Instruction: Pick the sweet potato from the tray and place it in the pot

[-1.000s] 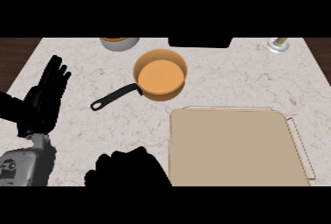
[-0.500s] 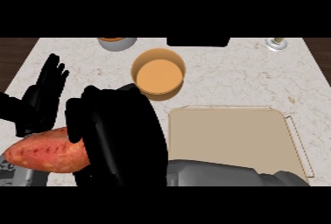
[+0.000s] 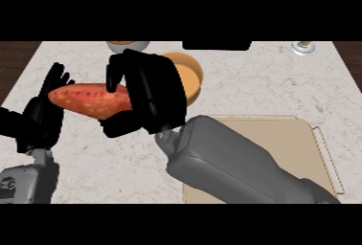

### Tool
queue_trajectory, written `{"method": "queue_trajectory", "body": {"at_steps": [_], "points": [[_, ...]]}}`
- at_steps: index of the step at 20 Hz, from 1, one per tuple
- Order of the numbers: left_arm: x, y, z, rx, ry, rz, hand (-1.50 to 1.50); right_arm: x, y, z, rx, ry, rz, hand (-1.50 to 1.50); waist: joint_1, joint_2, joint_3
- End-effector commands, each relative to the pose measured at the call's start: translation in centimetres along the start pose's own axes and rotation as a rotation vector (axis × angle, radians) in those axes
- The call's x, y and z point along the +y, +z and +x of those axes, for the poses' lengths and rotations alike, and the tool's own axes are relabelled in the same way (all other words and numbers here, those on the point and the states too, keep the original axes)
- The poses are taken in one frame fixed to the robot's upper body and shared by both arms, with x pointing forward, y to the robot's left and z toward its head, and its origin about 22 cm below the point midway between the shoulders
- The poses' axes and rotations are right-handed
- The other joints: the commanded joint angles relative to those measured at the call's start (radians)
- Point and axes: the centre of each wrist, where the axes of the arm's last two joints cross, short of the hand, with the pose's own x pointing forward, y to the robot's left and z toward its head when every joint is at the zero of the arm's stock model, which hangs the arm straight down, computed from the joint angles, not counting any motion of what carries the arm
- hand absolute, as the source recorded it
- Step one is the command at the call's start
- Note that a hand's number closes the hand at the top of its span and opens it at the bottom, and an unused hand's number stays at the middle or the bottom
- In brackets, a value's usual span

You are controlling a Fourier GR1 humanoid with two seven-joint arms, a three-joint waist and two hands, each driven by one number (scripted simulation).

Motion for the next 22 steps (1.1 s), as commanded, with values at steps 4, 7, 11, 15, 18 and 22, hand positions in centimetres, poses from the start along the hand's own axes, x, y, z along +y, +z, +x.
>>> {"method": "queue_trajectory", "body": {"at_steps": [4,7,11,15,18,22], "points": [[-1.0,-0.1,0.1,-0.008,-0.009,-0.004,0.00,0.7,-3.2,-6.6,-0.016,0.359,-0.092,1.50,-0.010,0.002,-0.001],[-0.8,0.2,0.9,-0.002,-0.001,-0.022,0.00,1.2,-5.6,-6.7,0.010,0.453,-0.141,1.50,0.010,0.003,-0.001],[-0.8,0.1,1.2,-0.020,0.006,0.002,0.00,2.4,-6.8,-9.7,0.045,0.450,-0.127,1.50,0.018,0.006,0.000],[-0.8,0.5,0.8,-0.009,0.005,-0.012,0.00,2.4,-7.1,-12.8,0.072,0.475,-0.076,1.50,0.026,0.008,0.000],[-0.7,-0.7,0.9,-0.023,0.001,-0.019,0.00,2.1,-7.2,-14.0,0.181,0.363,-0.037,1.50,0.041,0.018,0.000],[-1.7,-0.3,0.3,-0.002,0.000,-0.051,0.00,1.5,-7.6,-14.5,0.220,0.237,0.080,-1.50,0.055,0.020,0.000]]}}
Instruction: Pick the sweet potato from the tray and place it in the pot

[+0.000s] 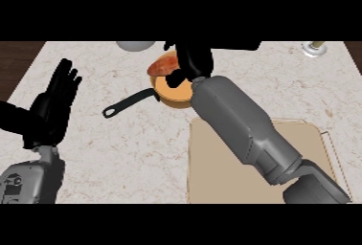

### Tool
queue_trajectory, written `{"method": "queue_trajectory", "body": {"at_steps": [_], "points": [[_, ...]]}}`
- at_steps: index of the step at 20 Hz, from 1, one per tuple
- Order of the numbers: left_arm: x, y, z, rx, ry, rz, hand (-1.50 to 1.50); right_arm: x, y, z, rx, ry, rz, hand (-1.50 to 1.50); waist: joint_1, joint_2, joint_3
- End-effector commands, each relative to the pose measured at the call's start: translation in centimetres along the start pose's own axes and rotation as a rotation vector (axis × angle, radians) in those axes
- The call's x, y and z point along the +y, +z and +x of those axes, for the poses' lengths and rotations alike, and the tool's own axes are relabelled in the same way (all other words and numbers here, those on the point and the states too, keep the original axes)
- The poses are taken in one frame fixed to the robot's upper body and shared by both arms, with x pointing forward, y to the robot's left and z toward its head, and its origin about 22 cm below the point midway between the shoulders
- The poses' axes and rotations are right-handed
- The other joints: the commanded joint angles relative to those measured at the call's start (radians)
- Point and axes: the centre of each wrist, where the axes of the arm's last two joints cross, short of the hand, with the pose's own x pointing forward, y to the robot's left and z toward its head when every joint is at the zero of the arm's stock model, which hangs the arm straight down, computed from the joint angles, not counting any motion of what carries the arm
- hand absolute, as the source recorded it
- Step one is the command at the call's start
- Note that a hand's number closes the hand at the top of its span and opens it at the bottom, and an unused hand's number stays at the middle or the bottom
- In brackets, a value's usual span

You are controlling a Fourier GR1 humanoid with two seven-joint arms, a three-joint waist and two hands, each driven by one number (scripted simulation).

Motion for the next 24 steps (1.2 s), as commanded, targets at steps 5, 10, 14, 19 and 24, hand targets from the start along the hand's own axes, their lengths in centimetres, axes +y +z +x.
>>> {"method": "queue_trajectory", "body": {"at_steps": [5,10,14,19,24], "points": [[-0.4,-0.7,1.1,-0.017,0.004,-0.025,0.00,-0.2,-0.4,-2.5,-0.024,-0.315,0.129,-1.50,0.014,0.004,0.001],[-1.8,-0.5,1.4,-0.023,-0.011,-0.024,0.00,-0.8,-0.6,-3.8,-0.039,-0.567,-0.006,-1.50,0.020,0.005,0.003],[1.6,-0.8,0.0,-0.019,0.001,0.014,0.00,-0.5,-0.3,-6.0,-0.040,-0.716,-0.001,-1.50,-0.020,-0.002,0.001],[1.8,1.1,-0.3,0.006,-0.008,0.043,0.00,-3.7,-1.8,-9.8,-0.034,-0.751,-0.001,-1.50,-0.032,-0.012,0.001],[0.6,1.6,-0.1,0.005,-0.004,0.025,0.00,-6.0,-2.7,-11.8,-0.035,-0.770,0.027,-1.50,-0.033,-0.013,0.001]]}}
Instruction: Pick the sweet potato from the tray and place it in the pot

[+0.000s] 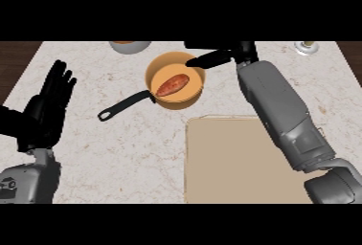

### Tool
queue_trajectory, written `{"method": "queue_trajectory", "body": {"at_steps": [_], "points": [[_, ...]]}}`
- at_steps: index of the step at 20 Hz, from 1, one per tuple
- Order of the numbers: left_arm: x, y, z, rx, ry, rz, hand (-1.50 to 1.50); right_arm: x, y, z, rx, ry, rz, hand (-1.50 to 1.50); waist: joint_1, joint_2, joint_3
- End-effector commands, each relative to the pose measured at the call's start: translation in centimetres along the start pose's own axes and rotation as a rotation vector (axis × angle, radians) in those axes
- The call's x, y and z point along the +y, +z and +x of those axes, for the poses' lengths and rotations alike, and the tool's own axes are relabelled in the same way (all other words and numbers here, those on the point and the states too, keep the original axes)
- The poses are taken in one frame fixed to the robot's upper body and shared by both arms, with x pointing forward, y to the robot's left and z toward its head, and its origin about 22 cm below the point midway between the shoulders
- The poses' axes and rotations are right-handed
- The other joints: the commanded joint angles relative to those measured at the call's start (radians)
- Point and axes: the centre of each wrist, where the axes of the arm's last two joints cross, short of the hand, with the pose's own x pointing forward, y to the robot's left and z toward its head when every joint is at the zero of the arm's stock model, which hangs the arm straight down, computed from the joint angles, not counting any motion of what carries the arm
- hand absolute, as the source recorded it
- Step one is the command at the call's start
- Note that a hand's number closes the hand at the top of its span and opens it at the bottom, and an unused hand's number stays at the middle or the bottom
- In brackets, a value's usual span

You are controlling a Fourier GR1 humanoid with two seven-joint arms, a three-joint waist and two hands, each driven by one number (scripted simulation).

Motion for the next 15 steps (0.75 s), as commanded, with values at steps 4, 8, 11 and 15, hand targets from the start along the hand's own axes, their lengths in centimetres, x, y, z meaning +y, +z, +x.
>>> {"method": "queue_trajectory", "body": {"at_steps": [4,8,11,15], "points": [[0.8,0.8,-0.4,-0.002,0.001,0.003,0.00,-5.7,0.1,-1.2,-0.010,-0.032,0.023,-1.50,-0.007,-0.003,0.000],[2.8,0.3,0.3,0.008,-0.032,0.032,0.00,-6.9,1.0,-2.5,0.004,-0.013,0.039,-1.50,-0.018,-0.007,0.000],[0.9,0.5,0.3,0.013,-0.005,0.014,0.00,-9.3,0.6,-1.6,-0.005,-0.001,0.040,-1.50,-0.014,-0.006,0.000],[1.2,-1.0,-0.2,0.004,0.000,0.026,0.00,-11.1,0.6,-1.4,0.007,-0.017,0.046,-1.50,-0.018,-0.004,0.000]]}}
